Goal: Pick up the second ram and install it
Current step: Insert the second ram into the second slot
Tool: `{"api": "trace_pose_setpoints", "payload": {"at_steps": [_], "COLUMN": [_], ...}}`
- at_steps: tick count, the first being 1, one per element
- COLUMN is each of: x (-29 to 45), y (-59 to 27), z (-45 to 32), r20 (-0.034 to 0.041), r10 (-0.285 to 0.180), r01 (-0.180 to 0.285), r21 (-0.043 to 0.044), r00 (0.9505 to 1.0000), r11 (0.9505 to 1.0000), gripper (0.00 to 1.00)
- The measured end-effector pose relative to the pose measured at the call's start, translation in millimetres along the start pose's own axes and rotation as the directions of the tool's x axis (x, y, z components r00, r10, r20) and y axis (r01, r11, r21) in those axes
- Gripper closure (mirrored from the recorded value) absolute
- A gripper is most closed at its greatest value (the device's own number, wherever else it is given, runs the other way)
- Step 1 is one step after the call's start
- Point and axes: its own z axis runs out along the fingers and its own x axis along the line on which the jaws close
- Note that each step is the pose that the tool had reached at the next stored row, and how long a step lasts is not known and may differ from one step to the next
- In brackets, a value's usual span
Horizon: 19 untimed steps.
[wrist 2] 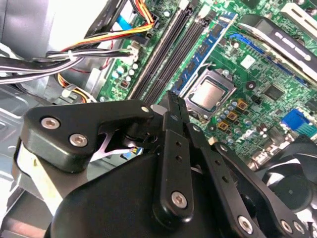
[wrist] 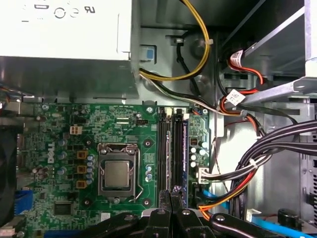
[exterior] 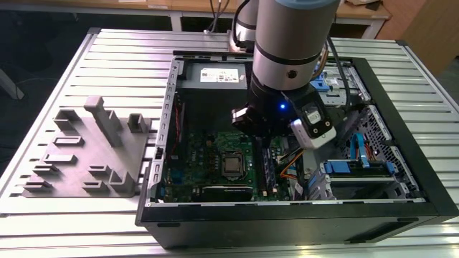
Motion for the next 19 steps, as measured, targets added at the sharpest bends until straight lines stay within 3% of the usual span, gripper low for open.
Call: {"api": "trace_pose_setpoints", "payload": {"at_steps": [19], "x": [-3.3], "y": [-0.1], "z": [14.8], "r20": [-0.0006], "r10": [-0.013], "r01": [0.013], "r21": [-0.0008], "r00": [0.9999], "r11": [0.9999], "gripper": [0.92]}}
